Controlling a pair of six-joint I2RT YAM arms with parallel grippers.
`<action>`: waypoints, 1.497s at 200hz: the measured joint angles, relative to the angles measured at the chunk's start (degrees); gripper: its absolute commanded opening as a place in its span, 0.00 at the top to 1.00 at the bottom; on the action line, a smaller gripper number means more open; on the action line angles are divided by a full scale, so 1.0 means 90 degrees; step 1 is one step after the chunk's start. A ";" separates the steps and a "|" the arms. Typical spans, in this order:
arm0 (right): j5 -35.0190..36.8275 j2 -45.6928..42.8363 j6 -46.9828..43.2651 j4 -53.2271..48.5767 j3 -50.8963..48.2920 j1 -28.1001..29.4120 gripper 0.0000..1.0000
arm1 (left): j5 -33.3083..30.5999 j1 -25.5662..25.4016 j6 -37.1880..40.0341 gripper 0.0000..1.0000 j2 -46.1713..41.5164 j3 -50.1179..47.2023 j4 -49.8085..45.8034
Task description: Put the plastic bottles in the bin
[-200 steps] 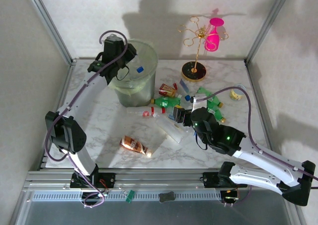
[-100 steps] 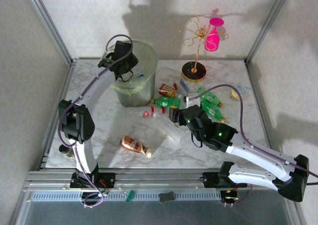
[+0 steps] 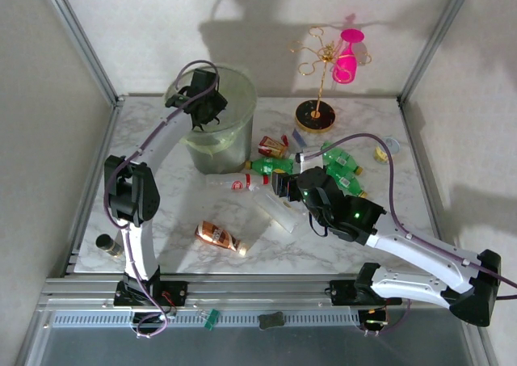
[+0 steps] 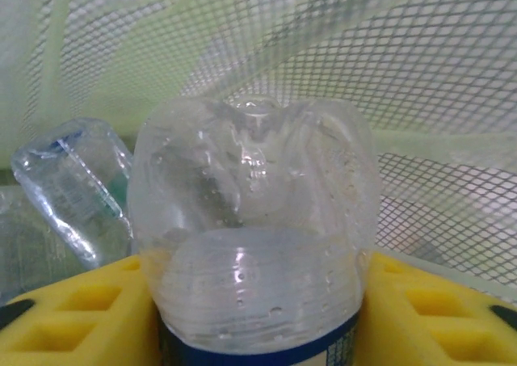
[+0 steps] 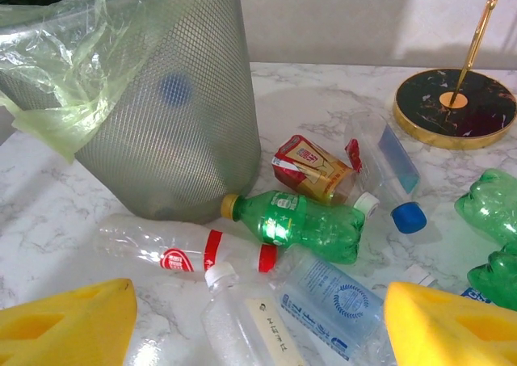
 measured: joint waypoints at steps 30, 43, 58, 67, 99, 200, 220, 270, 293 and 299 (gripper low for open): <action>-0.0005 0.0000 0.0000 0.0000 0.0000 -0.0005 0.19 | 0.0005 0.0000 -0.0131 0.29 -0.0005 -0.0007 -0.0136; -0.0012 0.0000 0.0000 0.0000 0.0000 -0.0005 0.19 | 0.0027 0.0000 -0.0148 0.25 -0.0010 0.0029 -0.0228; -0.0022 0.0000 0.0000 0.0000 0.0002 -0.0005 0.19 | 0.0051 0.0000 -0.0148 0.23 -0.0041 0.0056 -0.0304; -0.0022 -0.0002 0.0002 0.0000 0.0002 -0.0005 0.19 | 0.0070 0.0000 -0.0143 0.22 -0.0095 0.0061 -0.0325; -0.0027 -0.0022 0.0022 0.0000 0.0002 -0.0005 0.20 | 0.0073 0.0000 -0.0146 0.22 -0.0449 0.0058 -0.0386; -0.0012 -0.0233 0.0024 -0.0005 0.0056 -0.0010 0.19 | 0.0148 -0.0087 -0.0104 0.22 -0.2021 -0.1440 0.0010; -0.0007 -0.0209 0.0024 -0.0002 0.0138 -0.0010 0.19 | 0.0170 -0.0168 -0.0068 0.22 -0.2118 -0.1486 0.0051; -0.0010 -0.0163 0.0051 -0.0039 0.0369 -0.0010 0.19 | 0.0131 -0.0423 0.0262 0.21 -0.2671 -0.1547 0.0027; -0.0022 -0.0155 0.0070 -0.0187 0.0522 -0.0083 0.19 | -0.0010 -0.0510 0.0549 0.22 -0.3184 -0.1598 -0.0066; -0.0061 -0.0136 0.0104 -0.0255 0.0563 -0.0148 0.19 | -0.0036 -0.0525 0.0653 0.23 -0.3330 -0.1600 -0.0061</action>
